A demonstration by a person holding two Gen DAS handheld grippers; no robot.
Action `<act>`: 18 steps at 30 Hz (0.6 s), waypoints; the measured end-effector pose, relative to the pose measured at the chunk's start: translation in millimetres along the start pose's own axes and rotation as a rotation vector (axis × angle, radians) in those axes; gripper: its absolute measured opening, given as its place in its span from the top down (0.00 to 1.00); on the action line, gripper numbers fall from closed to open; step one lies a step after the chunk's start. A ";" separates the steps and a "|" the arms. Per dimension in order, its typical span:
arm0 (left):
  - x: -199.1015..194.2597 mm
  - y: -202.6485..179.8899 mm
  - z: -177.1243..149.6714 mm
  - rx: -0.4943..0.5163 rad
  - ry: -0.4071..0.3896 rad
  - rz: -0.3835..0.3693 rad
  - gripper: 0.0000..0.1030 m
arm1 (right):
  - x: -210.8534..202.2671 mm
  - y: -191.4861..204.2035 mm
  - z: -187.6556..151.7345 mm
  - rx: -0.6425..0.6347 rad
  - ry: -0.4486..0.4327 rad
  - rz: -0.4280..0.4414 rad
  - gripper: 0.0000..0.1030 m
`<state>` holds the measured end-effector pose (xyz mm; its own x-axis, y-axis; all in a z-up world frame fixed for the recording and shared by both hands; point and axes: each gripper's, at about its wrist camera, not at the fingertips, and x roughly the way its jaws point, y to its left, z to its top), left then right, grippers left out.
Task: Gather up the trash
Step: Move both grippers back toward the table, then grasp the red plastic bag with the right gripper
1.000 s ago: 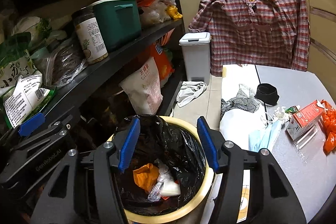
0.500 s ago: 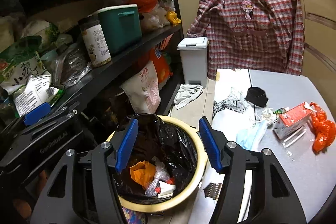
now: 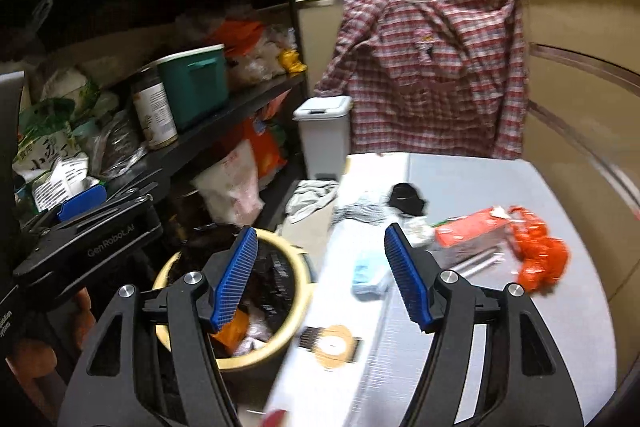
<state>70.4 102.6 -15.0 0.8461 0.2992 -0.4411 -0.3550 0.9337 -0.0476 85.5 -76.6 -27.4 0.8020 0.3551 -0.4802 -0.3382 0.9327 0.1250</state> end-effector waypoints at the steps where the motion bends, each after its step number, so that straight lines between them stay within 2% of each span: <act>1: -1.2 -6.0 -0.1 0.004 -0.003 -0.010 0.19 | -3.5 -7.1 0.3 0.003 -0.005 -0.013 0.36; 6: -0.8 -40.9 -3.5 0.014 0.011 -0.083 0.19 | -19.6 -51.3 0.8 0.041 -0.028 -0.098 0.36; 15: 7.9 -95.8 -13.9 0.052 0.019 -0.192 0.19 | -23.4 -125.1 6.7 0.102 -0.054 -0.235 0.36; 18: 12.9 -118.0 -17.8 0.110 0.007 -0.228 0.19 | -24.5 -150.4 11.3 0.117 -0.070 -0.279 0.36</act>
<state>116.1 -7.2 -31.0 0.8962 0.0777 -0.4367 -0.1098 0.9928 -0.0486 122.2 -224.9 -24.6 0.8894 0.0839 -0.4494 -0.0446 0.9942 0.0975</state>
